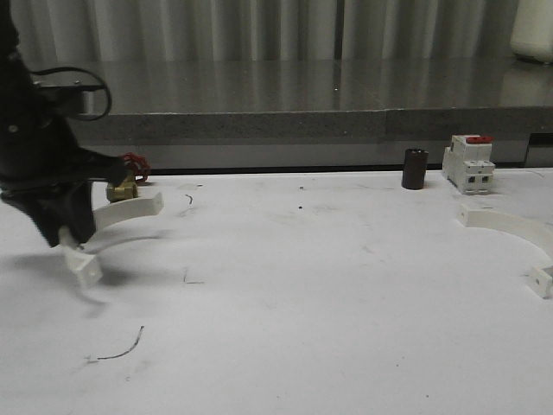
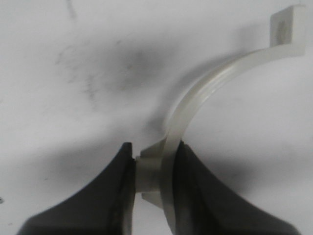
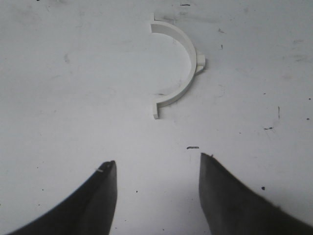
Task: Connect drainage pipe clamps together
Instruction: 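Lift the white clamp half with the left gripper and carry it toward table center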
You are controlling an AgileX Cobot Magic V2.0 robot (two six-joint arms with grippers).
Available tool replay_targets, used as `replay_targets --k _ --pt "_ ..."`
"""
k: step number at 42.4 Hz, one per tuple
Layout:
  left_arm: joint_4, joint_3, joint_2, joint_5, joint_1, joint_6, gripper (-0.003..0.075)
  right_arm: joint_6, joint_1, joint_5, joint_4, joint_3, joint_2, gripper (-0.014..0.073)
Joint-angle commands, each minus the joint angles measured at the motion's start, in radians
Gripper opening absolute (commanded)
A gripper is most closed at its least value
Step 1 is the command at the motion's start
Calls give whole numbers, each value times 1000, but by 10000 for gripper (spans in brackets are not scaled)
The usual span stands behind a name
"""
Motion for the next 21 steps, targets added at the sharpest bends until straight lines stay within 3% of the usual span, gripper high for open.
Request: replay_targets --k 1,12,21 --pt "-16 -73 -54 -1 -68 -91 34 -6 -7 -45 4 -31 -2 416" --pt "-8 -230 15 23 -221 -300 34 -6 -7 -45 4 -31 -2 416" --pt "140 -356 94 85 -326 -529 34 -6 -7 -45 4 -31 -2 416"
